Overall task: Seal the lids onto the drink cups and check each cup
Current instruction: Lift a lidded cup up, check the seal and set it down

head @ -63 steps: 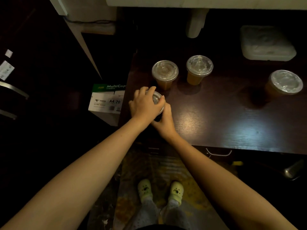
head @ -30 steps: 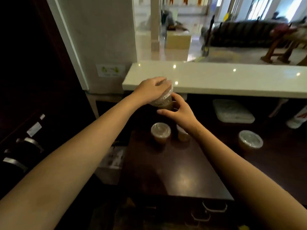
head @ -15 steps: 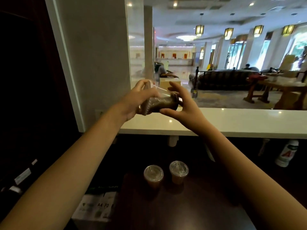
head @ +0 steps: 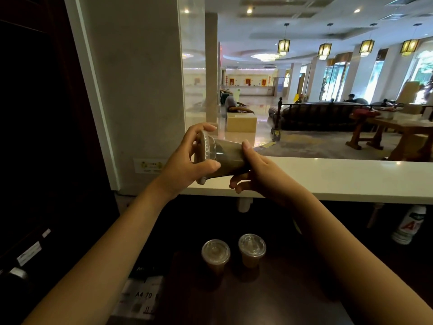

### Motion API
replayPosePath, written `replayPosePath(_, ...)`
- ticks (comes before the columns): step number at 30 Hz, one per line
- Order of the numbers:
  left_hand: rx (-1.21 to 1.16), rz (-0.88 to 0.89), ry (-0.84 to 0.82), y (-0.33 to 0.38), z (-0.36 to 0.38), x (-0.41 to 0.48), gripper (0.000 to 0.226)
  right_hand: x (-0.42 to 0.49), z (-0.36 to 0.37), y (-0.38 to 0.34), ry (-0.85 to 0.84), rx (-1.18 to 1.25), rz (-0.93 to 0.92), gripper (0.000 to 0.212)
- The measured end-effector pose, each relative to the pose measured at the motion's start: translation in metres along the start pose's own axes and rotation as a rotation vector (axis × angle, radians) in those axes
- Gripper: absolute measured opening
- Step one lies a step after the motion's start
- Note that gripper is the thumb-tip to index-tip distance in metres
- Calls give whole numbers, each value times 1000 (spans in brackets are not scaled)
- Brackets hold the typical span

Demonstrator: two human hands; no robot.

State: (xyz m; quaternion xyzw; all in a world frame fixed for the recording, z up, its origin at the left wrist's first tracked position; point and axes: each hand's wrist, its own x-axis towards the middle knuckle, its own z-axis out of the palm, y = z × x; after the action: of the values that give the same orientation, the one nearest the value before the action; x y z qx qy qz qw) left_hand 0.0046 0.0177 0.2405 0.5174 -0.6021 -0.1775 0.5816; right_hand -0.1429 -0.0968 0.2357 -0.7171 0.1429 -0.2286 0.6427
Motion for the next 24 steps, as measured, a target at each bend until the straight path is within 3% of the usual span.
replayPosePath(6,-154,-58,-36,-14,-4,-3,71,5,3,9,55,-33,-34,42)
replayPosePath(11,-550,-456,-103,-24,-18,-1,83,3,3,16,69,-196,-233,44)
replayPosePath(14,-582,-499,-117,-24,-16,-2,62,-1,-2,15,10,-265,-343,56)
replayPosePath(15,-541,-498,-83,-21,-13,-1,55,0,-4,15,-23,-257,-332,59)
replayPosePath(17,-391,-435,-4,-20,-10,0,63,1,-5,17,-47,-227,-270,57)
replayPosePath(20,-92,-202,73,-20,-3,-5,69,4,-2,18,14,-39,-93,39)
replayPosePath(24,43,16,43,-21,-1,-11,77,6,4,18,-44,38,53,57)
